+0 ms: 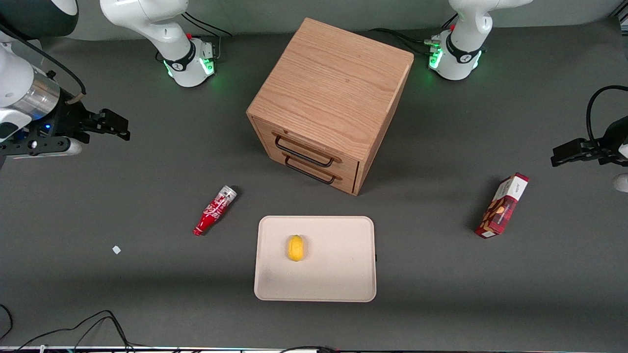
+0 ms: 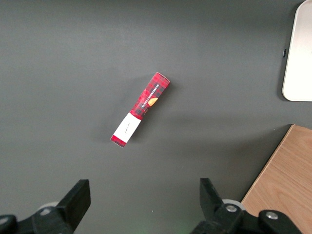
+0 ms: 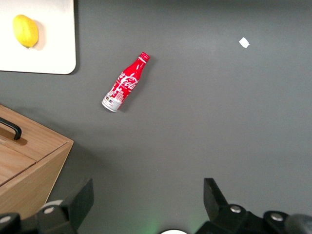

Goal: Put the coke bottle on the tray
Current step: 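Move the open right gripper over the red Coca-Cola bottle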

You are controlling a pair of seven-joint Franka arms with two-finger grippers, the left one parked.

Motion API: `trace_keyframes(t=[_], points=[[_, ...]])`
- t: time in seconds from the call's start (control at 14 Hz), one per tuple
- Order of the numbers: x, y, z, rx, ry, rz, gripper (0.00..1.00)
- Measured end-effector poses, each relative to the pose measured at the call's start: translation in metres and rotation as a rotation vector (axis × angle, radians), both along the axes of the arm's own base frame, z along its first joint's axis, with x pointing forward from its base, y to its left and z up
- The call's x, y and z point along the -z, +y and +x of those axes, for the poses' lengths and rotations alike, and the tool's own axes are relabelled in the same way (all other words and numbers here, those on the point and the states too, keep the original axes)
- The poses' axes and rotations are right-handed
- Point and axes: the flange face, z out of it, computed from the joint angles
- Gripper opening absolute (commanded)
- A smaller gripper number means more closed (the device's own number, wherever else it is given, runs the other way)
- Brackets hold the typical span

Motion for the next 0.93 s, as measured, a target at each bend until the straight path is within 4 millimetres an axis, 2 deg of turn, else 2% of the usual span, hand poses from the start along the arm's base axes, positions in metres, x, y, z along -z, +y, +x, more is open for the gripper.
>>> trace_keyframes(t=[0.5, 0.71, 0.93], points=[[0.006, -0.003, 0.002, 0.017, 0.018, -0.004, 1.0], [0.027, 0.001, 0.007, 0.077, 0.079, -0.021, 1.0], [0.064, 0.016, 0.025, 0.185, 0.116, 0.003, 1.0]])
